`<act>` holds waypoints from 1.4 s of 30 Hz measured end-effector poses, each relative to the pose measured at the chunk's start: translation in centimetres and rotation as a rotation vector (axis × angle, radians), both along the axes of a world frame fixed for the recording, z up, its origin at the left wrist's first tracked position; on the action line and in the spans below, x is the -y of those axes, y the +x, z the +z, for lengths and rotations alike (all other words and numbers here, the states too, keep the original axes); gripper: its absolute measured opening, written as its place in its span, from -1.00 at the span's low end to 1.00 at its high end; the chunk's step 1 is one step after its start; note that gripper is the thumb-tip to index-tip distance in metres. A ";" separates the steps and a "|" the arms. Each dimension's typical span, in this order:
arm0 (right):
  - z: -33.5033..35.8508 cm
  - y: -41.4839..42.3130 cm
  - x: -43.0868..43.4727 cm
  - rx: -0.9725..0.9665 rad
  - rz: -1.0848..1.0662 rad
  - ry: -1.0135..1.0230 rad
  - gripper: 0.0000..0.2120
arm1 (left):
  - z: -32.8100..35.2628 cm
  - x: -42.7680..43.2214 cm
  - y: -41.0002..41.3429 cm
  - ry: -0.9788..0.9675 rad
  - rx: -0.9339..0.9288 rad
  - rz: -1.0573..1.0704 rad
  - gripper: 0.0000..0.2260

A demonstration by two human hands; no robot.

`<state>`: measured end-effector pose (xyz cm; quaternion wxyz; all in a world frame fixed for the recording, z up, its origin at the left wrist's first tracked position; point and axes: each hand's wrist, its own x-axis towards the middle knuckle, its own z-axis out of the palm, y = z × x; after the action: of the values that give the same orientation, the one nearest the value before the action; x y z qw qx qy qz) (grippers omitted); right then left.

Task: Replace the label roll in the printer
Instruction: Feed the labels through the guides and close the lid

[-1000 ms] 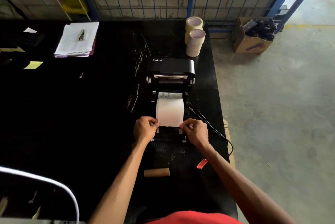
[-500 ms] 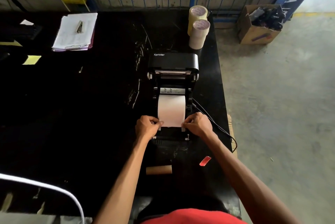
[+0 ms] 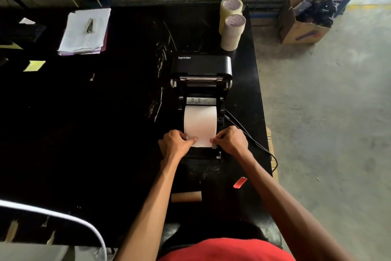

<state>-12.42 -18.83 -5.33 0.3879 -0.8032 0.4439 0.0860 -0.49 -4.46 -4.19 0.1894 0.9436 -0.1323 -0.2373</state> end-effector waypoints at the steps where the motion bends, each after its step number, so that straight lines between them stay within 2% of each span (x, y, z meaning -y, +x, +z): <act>1: 0.3 0.3 0.0 -0.025 0.003 0.003 -0.83 | -0.3 0.0 -0.6 -0.014 0.048 0.007 -0.66; 3: 0.8 0.7 -0.1 -0.078 -0.016 0.001 -0.85 | -1.1 0.2 -1.8 -0.022 0.136 0.034 -0.57; 4: 1.0 0.8 -0.4 -0.093 -0.034 -0.029 -0.85 | -1.4 0.3 -2.1 -0.019 0.152 0.069 -0.46; 6: 1.3 0.2 -1.4 -0.061 -0.038 -0.213 -0.82 | -2.0 0.4 -2.2 -0.003 0.158 0.147 -0.24; 8: 1.1 -0.9 -3.0 0.046 0.025 -0.414 -0.78 | -2.3 0.2 -2.2 0.014 0.176 0.165 -0.18; 10: 0.5 -1.9 -4.5 0.120 0.179 -0.503 -0.77 | -2.3 0.0 -2.3 -0.003 0.171 0.165 -0.23; 14: -1.4 -2.8 -5.7 0.092 0.390 -0.583 -0.61 | -1.9 -0.4 -2.6 -0.062 0.189 0.144 -0.38; 19: -2.2 -2.7 -5.4 0.044 0.509 -0.643 -0.66 | -1.9 -2.2 -4.9 -0.165 0.512 -0.313 -0.69; 21: -2.0 -2.6 -5.1 0.054 0.506 -0.660 -0.71 | -2.9 -3.2 -6.1 -0.168 0.506 -0.428 -0.63; 25: -1.2 -2.2 -4.3 0.082 0.495 -0.669 -0.83 | -4.0 -4.7 -6.7 -0.116 0.469 -0.510 -0.61; 29: -0.7 -1.2 -3.2 0.134 0.648 -0.657 -0.92 | -3.2 -4.9 -5.9 -0.061 0.472 -0.577 -0.60; 32: -0.7 -1.2 -2.7 0.154 0.836 -0.730 -0.80 | -2.8 -4.9 -5.5 -0.049 0.470 -0.600 -0.60; 35: -1.4 -1.4 -2.5 0.150 0.974 -0.825 -0.83 | -2.5 -4.8 -5.3 -0.040 0.464 -0.601 -0.63; 38: -1.5 -1.5 -2.4 0.173 1.005 -0.870 -0.87 | -2.4 -4.8 -5.2 -0.038 0.445 -0.605 -0.65; 42: -1.5 -1.6 -2.2 0.195 1.020 -0.832 -0.86 | -2.4 -5.1 -5.4 -0.034 0.434 -0.607 -0.65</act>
<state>-13.98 -16.61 -6.87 -0.0055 -0.9994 -0.0327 0.0071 -5.90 0.65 -6.58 0.0933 0.8865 -0.4470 -0.0747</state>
